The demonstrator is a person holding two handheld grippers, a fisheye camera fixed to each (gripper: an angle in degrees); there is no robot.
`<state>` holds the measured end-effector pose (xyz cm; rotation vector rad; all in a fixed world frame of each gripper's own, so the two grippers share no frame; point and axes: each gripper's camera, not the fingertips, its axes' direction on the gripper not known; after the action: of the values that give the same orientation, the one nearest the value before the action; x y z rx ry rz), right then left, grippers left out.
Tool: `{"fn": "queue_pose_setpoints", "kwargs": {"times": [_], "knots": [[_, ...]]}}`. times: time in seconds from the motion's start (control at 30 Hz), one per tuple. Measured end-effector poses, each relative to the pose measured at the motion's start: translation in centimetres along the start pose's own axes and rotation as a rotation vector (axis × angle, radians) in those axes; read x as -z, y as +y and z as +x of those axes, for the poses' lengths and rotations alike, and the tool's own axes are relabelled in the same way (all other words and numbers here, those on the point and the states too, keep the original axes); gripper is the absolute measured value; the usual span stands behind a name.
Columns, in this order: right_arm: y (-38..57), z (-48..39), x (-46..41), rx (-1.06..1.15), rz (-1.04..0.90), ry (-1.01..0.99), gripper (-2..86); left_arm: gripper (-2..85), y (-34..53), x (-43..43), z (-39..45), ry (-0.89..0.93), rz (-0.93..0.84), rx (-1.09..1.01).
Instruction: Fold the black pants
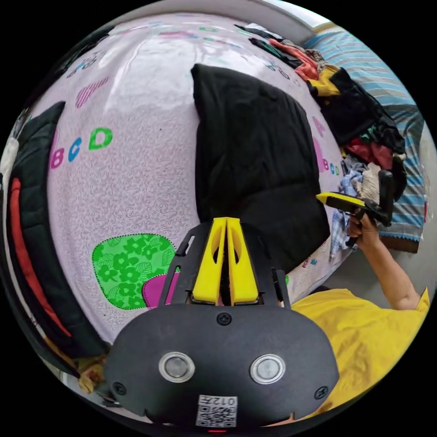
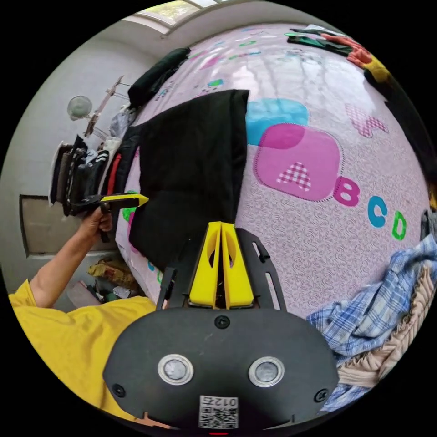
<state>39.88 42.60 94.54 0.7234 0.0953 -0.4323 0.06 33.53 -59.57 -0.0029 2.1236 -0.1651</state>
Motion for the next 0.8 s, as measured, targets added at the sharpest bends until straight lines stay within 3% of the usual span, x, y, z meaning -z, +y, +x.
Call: {"fn": "queue_pose_setpoints", "kwargs": {"times": [0.2, 0.27, 0.33, 0.43, 0.6, 0.8], "knots": [[3.7, 3.3, 2.6, -0.070, 0.038, -0.050, 2.1, 0.8, 6.5, 3.4, -2.4, 0.019, 0.168, 0.132], [6.3, 5.2, 2.6, -0.141, -0.014, -0.171, 5.1, 1.3, 9.2, 3.2, -2.6, 0.152, 0.183, 0.155], [8.4, 7.2, 1.9, -0.253, -0.041, -0.321, 8.5, 2.7, 12.7, 0.9, -3.1, 0.461, 0.183, 0.219], [11.7, 9.8, 0.4, -0.421, -0.002, -0.507, 10.8, 5.1, 16.3, -3.4, -3.3, 0.734, 0.174, 0.346], [12.3, 10.6, -2.2, -0.498, 0.031, -0.567, 12.0, 8.7, 19.1, -8.4, -2.7, 0.926, 0.159, 0.490], [10.1, 10.0, -4.8, -0.535, 0.055, -0.599, 7.3, 11.3, 19.7, -12.0, -1.9, 1.011, 0.146, 0.564]]}}
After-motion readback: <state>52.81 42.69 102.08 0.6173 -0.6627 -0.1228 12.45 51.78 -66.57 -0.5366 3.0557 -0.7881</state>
